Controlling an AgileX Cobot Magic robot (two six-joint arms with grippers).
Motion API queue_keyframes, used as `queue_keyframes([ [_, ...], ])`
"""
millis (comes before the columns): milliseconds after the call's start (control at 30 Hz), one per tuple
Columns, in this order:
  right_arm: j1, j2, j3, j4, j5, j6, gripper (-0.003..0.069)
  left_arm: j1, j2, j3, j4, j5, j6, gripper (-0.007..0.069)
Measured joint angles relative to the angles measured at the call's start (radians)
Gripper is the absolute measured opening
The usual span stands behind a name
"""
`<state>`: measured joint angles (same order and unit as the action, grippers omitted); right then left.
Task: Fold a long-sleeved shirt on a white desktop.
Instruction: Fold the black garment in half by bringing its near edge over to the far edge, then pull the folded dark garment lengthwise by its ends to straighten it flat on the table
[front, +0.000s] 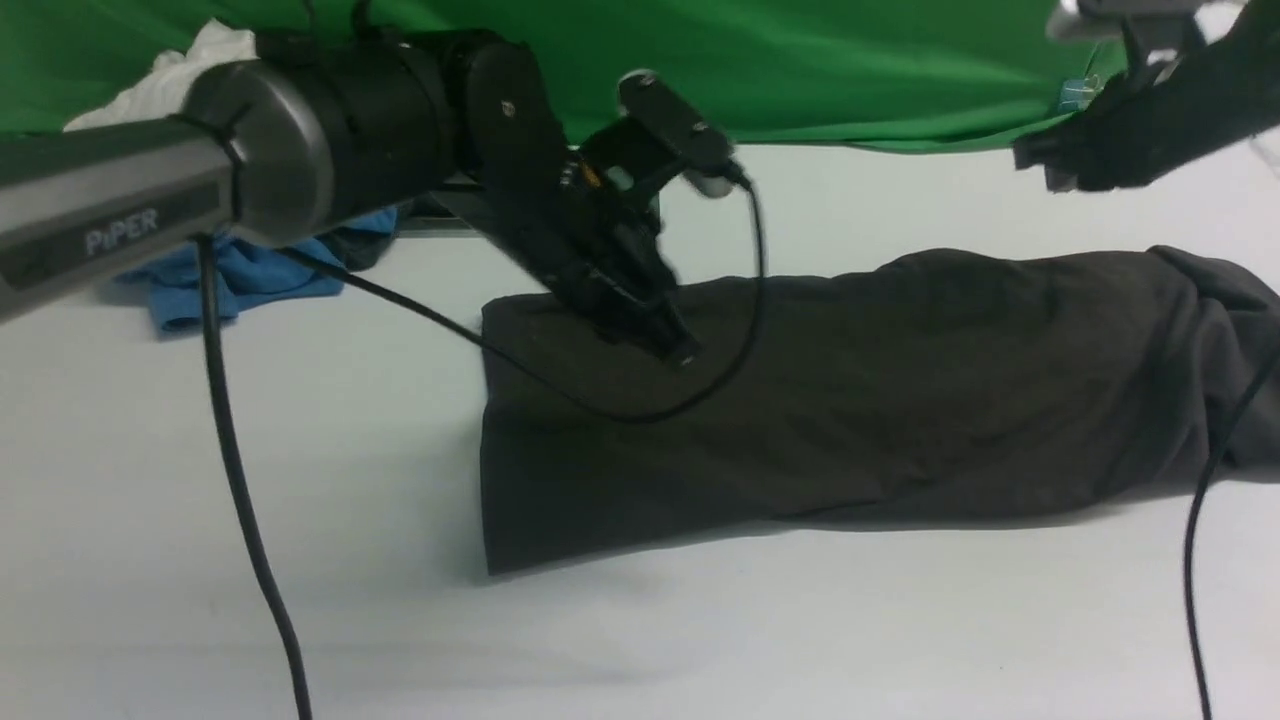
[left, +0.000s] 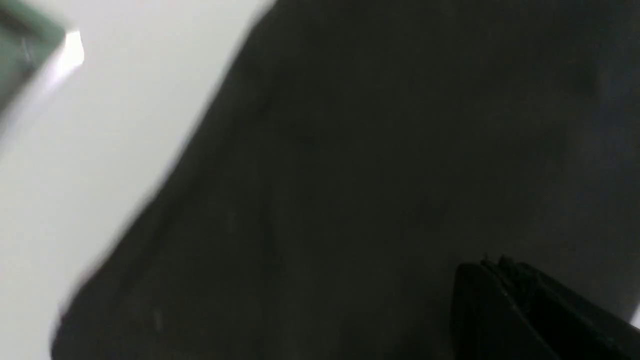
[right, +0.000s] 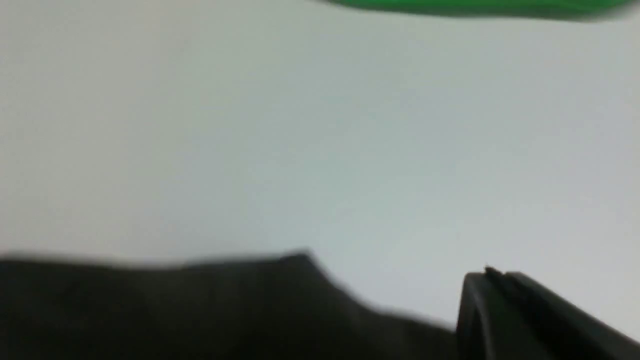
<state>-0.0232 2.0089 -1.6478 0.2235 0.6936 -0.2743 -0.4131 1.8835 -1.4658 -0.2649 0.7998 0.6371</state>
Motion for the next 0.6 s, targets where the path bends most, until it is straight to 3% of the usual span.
queue_keyframes([
  [133,0.000,-0.086,0.055,-0.007,0.119,-0.014,0.0033,0.083,0.014,0.000,-0.054,0.024,0.007,0.0017],
  [300,-0.006,-0.132,0.167,-0.013,0.149,-0.012,0.0033,0.121,0.101,-0.003,-0.134,0.019,0.089,0.0017],
  [600,-0.107,-0.113,0.257,-0.032,0.170,0.085,0.0036,0.124,0.211,-0.005,-0.069,-0.064,0.087,0.0017],
])
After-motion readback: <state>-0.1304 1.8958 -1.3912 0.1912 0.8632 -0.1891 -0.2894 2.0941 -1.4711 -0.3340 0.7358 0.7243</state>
